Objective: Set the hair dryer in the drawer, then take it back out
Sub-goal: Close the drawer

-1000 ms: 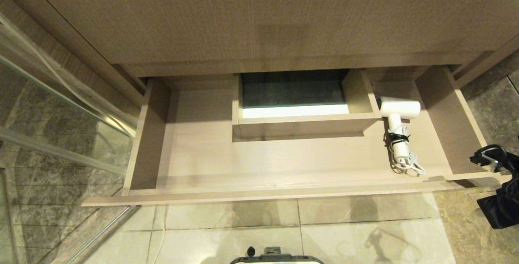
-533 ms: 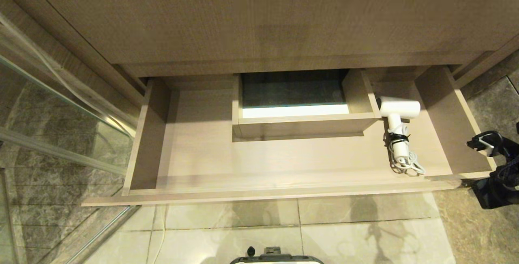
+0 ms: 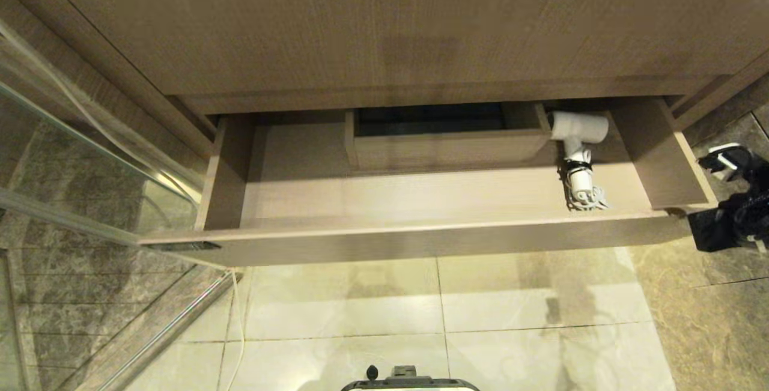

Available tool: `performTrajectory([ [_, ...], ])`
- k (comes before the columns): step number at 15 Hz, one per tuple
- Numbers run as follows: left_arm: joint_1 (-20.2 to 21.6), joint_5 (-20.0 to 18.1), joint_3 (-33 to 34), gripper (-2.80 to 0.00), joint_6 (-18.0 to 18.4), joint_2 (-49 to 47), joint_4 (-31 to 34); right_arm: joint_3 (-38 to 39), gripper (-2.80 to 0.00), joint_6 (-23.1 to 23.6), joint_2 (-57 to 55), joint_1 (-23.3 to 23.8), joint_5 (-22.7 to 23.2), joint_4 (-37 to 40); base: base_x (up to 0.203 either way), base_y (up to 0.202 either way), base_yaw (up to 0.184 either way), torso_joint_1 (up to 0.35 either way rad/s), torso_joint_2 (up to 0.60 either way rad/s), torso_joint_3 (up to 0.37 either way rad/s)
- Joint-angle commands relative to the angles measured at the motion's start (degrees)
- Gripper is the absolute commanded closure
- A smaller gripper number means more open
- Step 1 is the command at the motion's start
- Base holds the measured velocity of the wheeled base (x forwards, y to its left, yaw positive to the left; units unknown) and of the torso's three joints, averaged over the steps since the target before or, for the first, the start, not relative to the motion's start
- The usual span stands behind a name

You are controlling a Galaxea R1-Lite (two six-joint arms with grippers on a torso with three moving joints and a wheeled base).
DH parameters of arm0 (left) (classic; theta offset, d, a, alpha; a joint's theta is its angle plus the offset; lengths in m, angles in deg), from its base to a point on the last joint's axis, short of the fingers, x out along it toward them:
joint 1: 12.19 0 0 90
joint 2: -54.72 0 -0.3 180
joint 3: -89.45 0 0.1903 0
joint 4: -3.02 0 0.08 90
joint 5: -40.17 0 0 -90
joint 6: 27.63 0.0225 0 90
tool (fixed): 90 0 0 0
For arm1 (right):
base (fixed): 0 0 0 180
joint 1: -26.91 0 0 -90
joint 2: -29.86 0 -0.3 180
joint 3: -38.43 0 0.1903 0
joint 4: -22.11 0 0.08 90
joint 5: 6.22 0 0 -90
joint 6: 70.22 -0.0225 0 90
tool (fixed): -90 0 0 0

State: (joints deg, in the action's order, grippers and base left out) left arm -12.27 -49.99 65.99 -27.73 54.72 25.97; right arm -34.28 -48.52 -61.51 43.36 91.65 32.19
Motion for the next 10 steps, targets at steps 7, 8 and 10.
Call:
performTrajectory([
  [7,0.0,0.0,0.0,0.0,0.0,-0.1,0.0,-2.3,0.0,-5.0,0.6,-3.2,4.1,-6.8,0.0,0.0,0.0,0.0,0.0,0.0],
  [8,0.0,0.0,0.0,0.0,0.0,-0.1,0.0,-1.9,0.0,-4.8,2.6,-3.2,5.2,-1.7,0.0,0.0,0.0,0.0,0.0,0.0],
  [10,0.0,0.0,0.0,0.0,-0.1,-0.1,0.0,-1.1,0.0,-4.4,7.3,-3.3,7.3,7.5,0.0,0.0,0.0,0.0,0.0,0.0],
])
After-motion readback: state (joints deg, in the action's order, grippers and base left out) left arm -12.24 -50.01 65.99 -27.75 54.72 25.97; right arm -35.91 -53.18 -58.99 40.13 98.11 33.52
